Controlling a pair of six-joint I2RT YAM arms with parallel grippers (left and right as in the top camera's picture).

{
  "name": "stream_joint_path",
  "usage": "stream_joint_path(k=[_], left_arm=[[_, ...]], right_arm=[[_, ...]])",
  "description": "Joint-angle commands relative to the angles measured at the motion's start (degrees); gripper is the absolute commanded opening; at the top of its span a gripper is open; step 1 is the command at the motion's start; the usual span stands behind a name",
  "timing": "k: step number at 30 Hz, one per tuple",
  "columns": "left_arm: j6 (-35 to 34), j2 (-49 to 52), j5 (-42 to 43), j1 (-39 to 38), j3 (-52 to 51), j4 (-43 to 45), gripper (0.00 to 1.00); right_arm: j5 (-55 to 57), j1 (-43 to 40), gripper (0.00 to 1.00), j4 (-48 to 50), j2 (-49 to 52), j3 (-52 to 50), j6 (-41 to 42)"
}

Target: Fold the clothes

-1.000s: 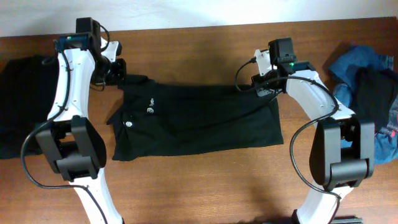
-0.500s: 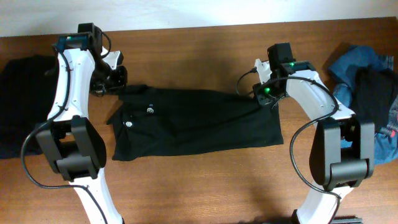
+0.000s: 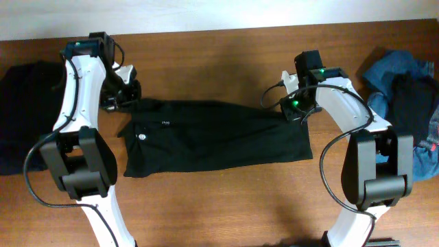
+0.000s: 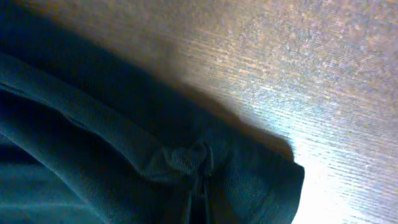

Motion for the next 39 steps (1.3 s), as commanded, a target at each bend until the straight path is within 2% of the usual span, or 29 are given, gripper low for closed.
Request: stream_joint_path(k=[1, 10, 25, 26, 30, 32, 35, 39], left_arm=[[-0.96, -1.68, -0.44, 0.07, -3.50, -0.09, 0.00], [-1.46, -1.68, -0.44, 0.07, -11.10, 3.04, 0.00], [-2.08, -1.68, -1.51, 0.07, -11.34, 4.09, 0.00], [-2.08, -1.68, -1.51, 0.07, -11.34, 4.26, 0.00], [-2.05, -1.68, -1.44, 0.09, -11.30, 5.88, 0.00], [-2.03, -1.70, -1.46, 0.13, -10.36, 6.88, 0.03], [-2.03, -1.70, -1.31, 0.13, -6.60, 7.06, 0.09], [-2.05, -1.75, -1.25, 0.07, -0.11, 5.18, 0.13]], right_arm=[[0.11, -0.15, 0.04, -1.01, -1.40, 0.72, 1.14], [0.11, -0.15, 0.04, -3.93, -1.40, 0.68, 1.57], [0.13, -0.15, 0.05, 0.09, -1.38, -7.28, 1.55], [0.13, -0.15, 0.22, 0.48, -1.38, -7.50, 1.55], [0.13, -0.15, 0.60, 2.49, -1.40, -7.45, 1.53], [0.11, -0.22, 0.65, 2.82, -1.40, -6.05, 1.55], [0.04, -0.20, 0.77, 0.74, -1.44, -1.73, 1.57], [-0.13, -0.20, 0.79, -4.94, -1.44, 4.13, 2.16]])
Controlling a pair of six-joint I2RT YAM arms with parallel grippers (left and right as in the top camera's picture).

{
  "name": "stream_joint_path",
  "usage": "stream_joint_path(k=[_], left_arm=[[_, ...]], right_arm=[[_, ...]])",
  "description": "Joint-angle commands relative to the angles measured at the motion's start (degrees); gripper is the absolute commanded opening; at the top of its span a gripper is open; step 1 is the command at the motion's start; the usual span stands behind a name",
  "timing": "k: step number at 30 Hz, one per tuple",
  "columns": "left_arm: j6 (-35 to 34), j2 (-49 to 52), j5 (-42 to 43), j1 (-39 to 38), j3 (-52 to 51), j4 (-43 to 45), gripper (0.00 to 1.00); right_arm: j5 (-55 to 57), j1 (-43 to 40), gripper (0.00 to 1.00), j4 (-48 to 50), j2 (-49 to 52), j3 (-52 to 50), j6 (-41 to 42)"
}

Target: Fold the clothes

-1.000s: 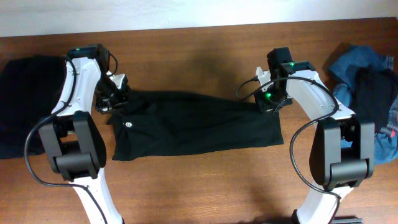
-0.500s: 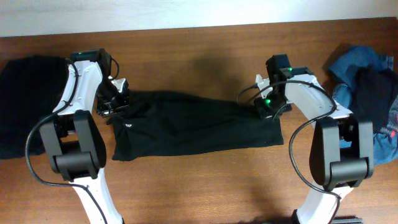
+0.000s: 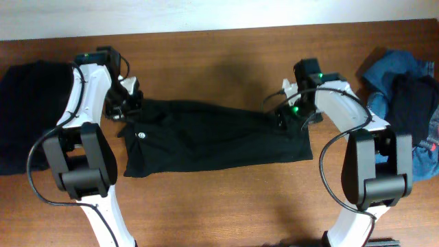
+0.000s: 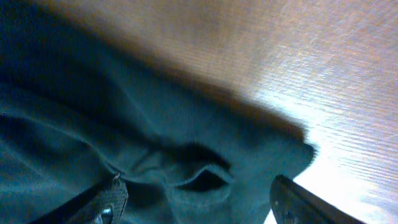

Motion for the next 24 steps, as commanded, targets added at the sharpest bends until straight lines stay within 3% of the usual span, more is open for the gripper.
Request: stream_joint_path(k=[1, 4, 8, 11, 17, 20, 24], left_arm=[[-0.39, -1.81, -0.13, 0.07, 6.71, -1.40, 0.14], [-0.39, -2.05, 0.11, -0.07, 9.99, -3.37, 0.20], [-0.33, -2.10, 1.33, -0.98, 10.51, -3.56, 0.52], [0.90, -2.10, 1.33, -1.97, 10.27, -3.10, 0.65], [8.20, -1.99, 1.29, -4.66, 10.23, -1.09, 0.66], [8.57, -1.99, 1.14, -5.73, 9.99, 0.98, 0.58], [8.50, -1.81, 1.14, -6.43, 8.22, 5.14, 0.57]], right_arm=[[-0.33, -0.13, 0.79, -2.91, -1.44, 5.14, 1.14], [-0.33, -0.13, 0.79, -5.05, -1.44, 5.64, 2.99], [-0.33, -0.13, 0.79, -6.58, -1.38, 5.22, 6.05], [-0.33, -0.09, 0.79, -6.19, -1.38, 4.50, 8.13], [-0.31, -0.09, 0.79, -4.44, -1.38, 1.57, 8.87], [-0.33, -0.09, 0.76, -2.21, -1.33, -0.24, 8.85], [-0.31, -0.09, 0.72, 0.52, -1.33, -2.56, 8.83]])
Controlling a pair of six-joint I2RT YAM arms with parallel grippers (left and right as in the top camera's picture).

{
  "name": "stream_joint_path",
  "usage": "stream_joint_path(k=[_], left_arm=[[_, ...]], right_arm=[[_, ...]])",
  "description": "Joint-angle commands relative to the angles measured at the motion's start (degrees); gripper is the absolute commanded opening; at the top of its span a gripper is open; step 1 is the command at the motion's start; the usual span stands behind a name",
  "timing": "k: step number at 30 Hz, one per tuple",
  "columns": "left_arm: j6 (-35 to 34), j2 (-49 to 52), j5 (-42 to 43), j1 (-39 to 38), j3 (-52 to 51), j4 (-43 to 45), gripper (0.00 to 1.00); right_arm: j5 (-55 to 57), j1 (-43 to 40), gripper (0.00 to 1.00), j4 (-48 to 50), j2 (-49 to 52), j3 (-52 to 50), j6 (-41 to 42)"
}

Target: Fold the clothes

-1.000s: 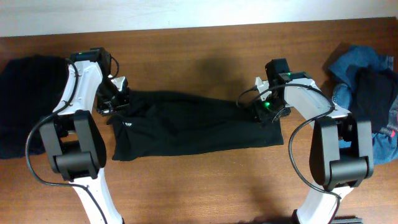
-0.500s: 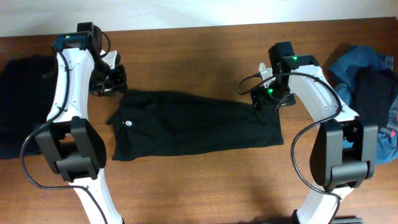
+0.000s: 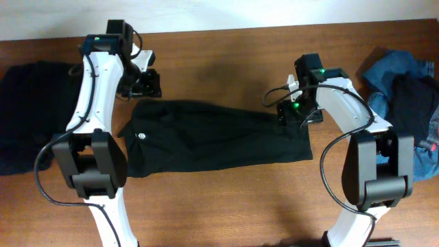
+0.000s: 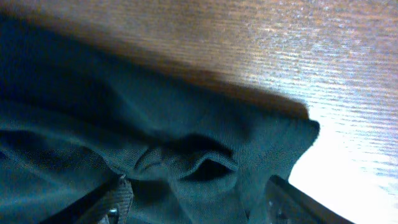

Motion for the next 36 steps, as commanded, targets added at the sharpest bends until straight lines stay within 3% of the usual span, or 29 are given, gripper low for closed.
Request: stream_joint_path(k=[1, 14, 19, 36], left_arm=[[1.75, -1.29, 0.59, -0.04, -1.70, 2.21, 0.57], [1.46, -0.44, -6.54, 0.00, -4.55, 3.52, 0.58], [-4.55, -0.33, -12.35, 0.13, -4.72, 3.50, 0.59], [-5.86, 0.11, -12.26, 0.61, -9.60, 3.54, 0.63]], right_arm=[[-0.28, -0.09, 0.72, 1.27, -1.01, -1.81, 0.70], [-0.28, -0.09, 0.71, 3.78, -1.01, -3.96, 0.72], [-0.31, -0.09, 0.71, 7.93, -1.01, -6.84, 0.74], [-0.31, -0.09, 0.71, 7.98, -1.01, -7.02, 0.74]])
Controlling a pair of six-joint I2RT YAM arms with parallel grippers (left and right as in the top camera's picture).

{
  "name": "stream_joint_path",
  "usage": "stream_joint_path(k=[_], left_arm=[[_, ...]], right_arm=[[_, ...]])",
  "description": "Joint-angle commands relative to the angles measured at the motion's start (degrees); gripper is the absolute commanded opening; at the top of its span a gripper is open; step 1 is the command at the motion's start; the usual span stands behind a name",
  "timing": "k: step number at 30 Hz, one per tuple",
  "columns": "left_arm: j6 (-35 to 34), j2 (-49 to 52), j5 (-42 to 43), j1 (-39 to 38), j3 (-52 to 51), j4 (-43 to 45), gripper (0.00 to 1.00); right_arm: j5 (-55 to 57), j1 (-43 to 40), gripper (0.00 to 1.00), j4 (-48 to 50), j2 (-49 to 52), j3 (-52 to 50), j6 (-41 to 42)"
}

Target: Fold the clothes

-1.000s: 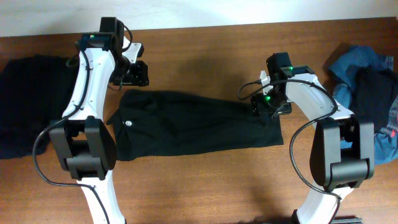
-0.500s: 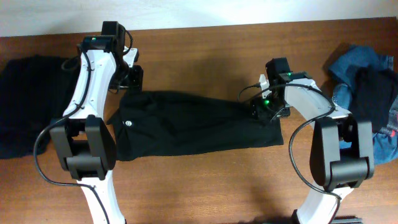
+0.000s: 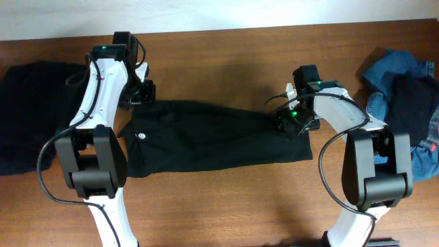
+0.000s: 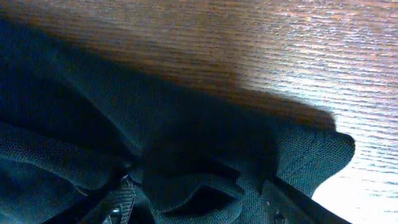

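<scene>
A black polo shirt (image 3: 212,137) lies spread lengthwise across the wooden table (image 3: 226,55), collar end to the left. My left gripper (image 3: 140,92) hangs at the shirt's upper left corner, its fingers apparently spread and nothing visibly held. My right gripper (image 3: 295,123) is down on the shirt's upper right corner. In the right wrist view it (image 4: 199,200) is open, with its fingers (image 4: 121,199) set wide apart. A raised fold of the dark cloth (image 4: 205,186) sits between them. The hem corner (image 4: 323,149) lies flat on the wood.
A heap of dark clothing (image 3: 27,116) sits at the table's left end. A pile of blue denim and dark garments (image 3: 405,103) lies at the right end, just beyond my right arm. Bare wood lies in front of and behind the shirt.
My left gripper has come down from behind the shirt to its upper left corner. My right gripper has moved slightly forward onto the cloth, fingers still apart around the fold.
At first both grippers were at the shirt's far corners, the right one's fingers out of its wrist view. Then the right fingers showed spread over a raised fold. The left gripper stood off the shirt behind it, and now both are at the far corners again.
</scene>
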Motion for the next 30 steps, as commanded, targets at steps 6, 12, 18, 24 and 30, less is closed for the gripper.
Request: stream_joint_path(k=[6, 12, 18, 24, 30], left_arm=[[-0.61, 0.09, 1.51, 0.31, -2.03, 0.96, 0.30], [-0.59, 0.09, 3.02, 0.33, -2.03, -1.68, 0.25], [-0.59, 0.09, 3.06, 0.81, -2.01, -7.21, 0.00], [-0.57, 0.09, 3.06, 1.11, -2.01, -12.68, 0.00], [-0.59, 0.09, 4.00, 1.05, -2.03, -17.86, 0.00]], right_arm=[[-0.28, -0.09, 0.71, 0.22, -1.01, -0.37, 0.68], [-0.28, -0.09, 0.71, 0.24, -1.01, -0.37, 0.66], [-0.28, -0.09, 0.71, 0.37, -1.01, -0.37, 0.66], [-0.28, -0.09, 0.71, 0.39, -1.01, -0.37, 0.66], [-0.28, -0.09, 0.71, 0.42, -1.01, -0.37, 0.66]])
